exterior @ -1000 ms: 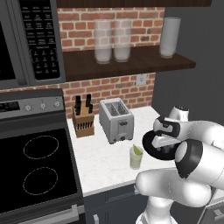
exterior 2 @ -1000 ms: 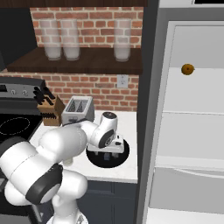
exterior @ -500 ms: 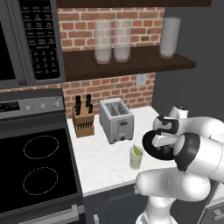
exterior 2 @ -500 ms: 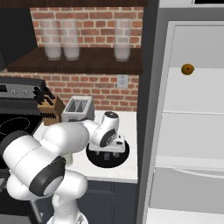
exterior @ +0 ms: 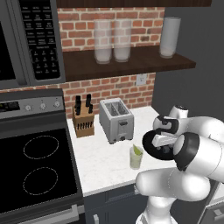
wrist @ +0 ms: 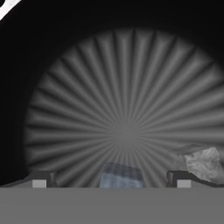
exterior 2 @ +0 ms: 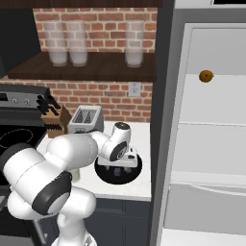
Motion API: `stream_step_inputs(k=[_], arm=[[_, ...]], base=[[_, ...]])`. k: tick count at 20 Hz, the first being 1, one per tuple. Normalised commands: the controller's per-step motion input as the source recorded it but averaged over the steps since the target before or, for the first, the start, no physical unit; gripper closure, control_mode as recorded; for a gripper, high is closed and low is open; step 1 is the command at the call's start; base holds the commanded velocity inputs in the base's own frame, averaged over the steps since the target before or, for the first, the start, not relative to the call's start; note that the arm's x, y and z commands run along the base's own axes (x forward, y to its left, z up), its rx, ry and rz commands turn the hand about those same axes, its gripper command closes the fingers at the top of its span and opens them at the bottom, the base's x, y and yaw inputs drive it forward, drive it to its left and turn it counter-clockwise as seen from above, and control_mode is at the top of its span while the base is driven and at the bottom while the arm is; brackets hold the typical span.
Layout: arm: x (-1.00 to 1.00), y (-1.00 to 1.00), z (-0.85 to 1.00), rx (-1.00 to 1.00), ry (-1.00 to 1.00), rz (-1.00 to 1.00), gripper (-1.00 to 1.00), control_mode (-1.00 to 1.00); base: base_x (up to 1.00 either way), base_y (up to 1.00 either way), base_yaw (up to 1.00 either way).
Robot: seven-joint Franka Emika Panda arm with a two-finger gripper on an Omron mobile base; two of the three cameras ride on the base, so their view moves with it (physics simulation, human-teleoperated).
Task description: Grab a lemon wedge from the fridge and one ice cube from the ice bowl, and put them in the glass of lemonade.
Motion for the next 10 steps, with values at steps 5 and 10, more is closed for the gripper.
stream_step_inputs(k=[5, 10], arm=[[0.0, 0.0, 0.0, 0.0, 0.0, 0.0, -1.0, -1.0], [-0.01, -0.02, -0.04, 0.0, 0.0, 0.0, -1.0, -1.0]], base=[[0.0, 0.0, 0.0], [0.0, 0.0, 0.0]])
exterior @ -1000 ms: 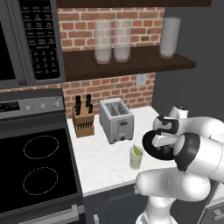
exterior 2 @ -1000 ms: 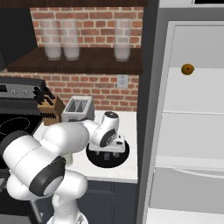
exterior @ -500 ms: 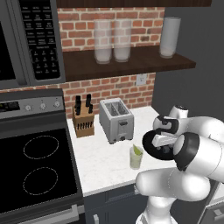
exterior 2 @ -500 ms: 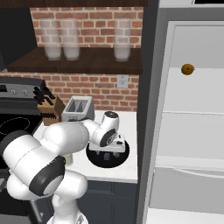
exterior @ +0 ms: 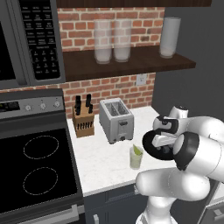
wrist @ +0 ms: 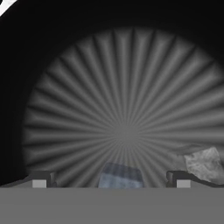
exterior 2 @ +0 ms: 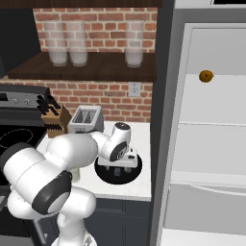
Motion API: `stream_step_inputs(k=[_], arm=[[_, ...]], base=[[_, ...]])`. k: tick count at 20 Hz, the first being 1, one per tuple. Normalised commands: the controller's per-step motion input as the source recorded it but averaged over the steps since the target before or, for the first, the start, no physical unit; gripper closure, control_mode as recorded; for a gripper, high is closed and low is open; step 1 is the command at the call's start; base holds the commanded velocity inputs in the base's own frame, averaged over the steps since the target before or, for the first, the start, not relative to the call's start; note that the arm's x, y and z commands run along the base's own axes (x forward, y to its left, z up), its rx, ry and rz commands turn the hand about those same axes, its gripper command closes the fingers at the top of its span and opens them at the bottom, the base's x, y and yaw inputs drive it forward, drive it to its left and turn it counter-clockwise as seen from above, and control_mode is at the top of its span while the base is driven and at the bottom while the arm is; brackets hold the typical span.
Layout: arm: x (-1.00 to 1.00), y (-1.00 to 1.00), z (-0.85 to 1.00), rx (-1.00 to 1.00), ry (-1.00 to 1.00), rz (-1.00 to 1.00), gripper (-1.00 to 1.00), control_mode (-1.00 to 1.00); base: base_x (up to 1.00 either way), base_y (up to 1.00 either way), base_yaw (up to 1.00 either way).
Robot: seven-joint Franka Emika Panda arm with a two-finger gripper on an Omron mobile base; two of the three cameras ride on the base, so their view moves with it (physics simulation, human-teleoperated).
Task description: Grab a lemon wedge from the fridge and one ice cube from the ice bowl, and put them in the glass of lemonade.
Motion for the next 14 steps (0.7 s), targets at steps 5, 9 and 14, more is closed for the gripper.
stream_step_inputs(k=[5, 9, 14], arm=[[-0.03, -0.01, -0.01, 0.0, 0.0, 0.0, -1.0, -1.0], [-0.08, 0.0, 0.0, 0.0, 0.0, 0.0, -1.0, -1.0], [-0.07, 0.0, -0.01, 0.0, 0.0, 0.0, -1.0, -1.0]], base=[[0.0, 0.0, 0.0], [0.0, 0.0, 0.0], [0.0, 0.0, 0.0]])
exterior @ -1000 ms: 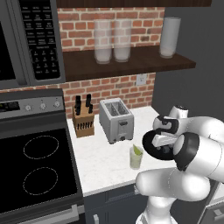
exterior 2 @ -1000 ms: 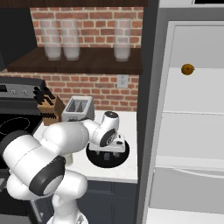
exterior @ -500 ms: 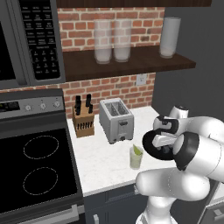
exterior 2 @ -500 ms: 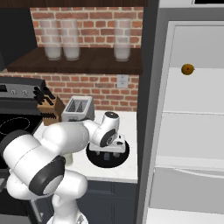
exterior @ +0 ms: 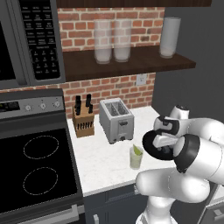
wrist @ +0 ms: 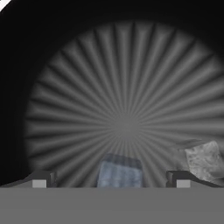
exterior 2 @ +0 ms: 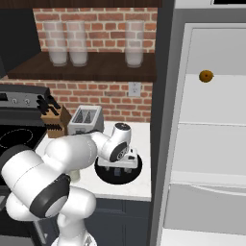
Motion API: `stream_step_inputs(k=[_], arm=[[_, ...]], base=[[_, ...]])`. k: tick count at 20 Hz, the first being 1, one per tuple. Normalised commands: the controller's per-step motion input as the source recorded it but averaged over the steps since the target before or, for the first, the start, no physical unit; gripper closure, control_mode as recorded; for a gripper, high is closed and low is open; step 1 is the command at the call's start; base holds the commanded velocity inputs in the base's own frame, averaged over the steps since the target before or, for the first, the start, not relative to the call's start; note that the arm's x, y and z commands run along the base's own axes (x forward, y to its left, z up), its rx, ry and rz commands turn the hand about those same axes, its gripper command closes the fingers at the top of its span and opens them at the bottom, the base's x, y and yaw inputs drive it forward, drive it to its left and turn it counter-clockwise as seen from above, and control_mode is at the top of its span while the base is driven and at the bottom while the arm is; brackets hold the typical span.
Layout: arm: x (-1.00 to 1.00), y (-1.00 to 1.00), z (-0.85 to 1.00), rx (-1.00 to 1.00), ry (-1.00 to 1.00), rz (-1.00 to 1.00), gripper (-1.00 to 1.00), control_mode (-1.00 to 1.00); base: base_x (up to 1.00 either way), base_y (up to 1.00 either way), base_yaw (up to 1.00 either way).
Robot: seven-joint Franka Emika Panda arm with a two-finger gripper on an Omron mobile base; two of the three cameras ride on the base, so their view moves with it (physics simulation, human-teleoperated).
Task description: Grab a lemon wedge from the fridge and one ice cube from the ice bowl, and put them in the glass of lemonade.
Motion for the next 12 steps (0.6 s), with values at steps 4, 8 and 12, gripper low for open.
stream_step_inputs(k=[4, 8, 12], arm=[[0.0, -0.01, -0.2, 0.0, 0.0, 0.0, -1.0, -1.0], [0.0, 0.0, -0.31, 0.0, 0.0, 0.0, -1.0, -1.0], [0.0, 0.0, -0.28, 0.0, 0.0, 0.0, -1.0, -1.0]], base=[[0.0, 0.0, 0.0], [0.0, 0.0, 0.0], [0.0, 0.0, 0.0]])
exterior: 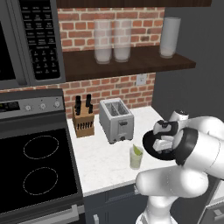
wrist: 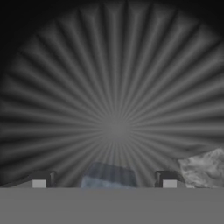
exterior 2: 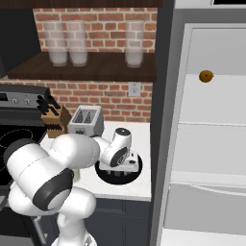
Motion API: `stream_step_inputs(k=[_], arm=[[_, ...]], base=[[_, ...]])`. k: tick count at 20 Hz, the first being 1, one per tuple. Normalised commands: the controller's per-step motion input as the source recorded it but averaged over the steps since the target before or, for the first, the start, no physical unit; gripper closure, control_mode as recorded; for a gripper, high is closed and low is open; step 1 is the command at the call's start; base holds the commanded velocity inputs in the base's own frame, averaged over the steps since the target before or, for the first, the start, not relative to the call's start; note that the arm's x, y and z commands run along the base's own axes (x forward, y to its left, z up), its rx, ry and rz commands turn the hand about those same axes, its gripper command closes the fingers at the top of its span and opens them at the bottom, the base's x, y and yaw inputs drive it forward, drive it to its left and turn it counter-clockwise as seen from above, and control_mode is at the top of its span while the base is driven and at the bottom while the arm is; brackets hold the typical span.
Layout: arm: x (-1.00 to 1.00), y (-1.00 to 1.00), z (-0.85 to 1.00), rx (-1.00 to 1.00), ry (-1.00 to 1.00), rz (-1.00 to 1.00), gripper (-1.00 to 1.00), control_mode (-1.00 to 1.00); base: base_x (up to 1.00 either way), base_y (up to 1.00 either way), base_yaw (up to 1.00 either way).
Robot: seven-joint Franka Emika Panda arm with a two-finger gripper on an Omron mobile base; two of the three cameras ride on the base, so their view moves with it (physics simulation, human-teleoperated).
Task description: Grab a lemon wedge from the fridge and one ice cube from the ice bowl, and put them in the glass of lemonade.
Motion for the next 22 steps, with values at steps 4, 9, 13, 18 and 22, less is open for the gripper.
stream_step_inputs(k=[4, 9, 13, 18, 22], arm=[[-0.03, 0.0, -0.11, 0.0, 0.0, 0.0, -1.0, -1.0], [-0.16, 0.0, 0.0, 0.0, 0.0, 0.0, -1.0, -1.0], [-0.12, 0.0, 0.0, 0.0, 0.0, 0.0, -1.0, -1.0], [0.0, 0.0, -0.08, 0.0, 0.03, 0.0, -1.0, -1.0], [0.0, 0.0, -0.08, 0.0, 0.01, 0.0, -1.0, -1.0]], base=[[0.0, 0.0, 0.0], [0.0, 0.0, 0.0], [0.0, 0.0, 0.0], [0.0, 0.0, 0.0], [0.0, 0.0, 0.0]])
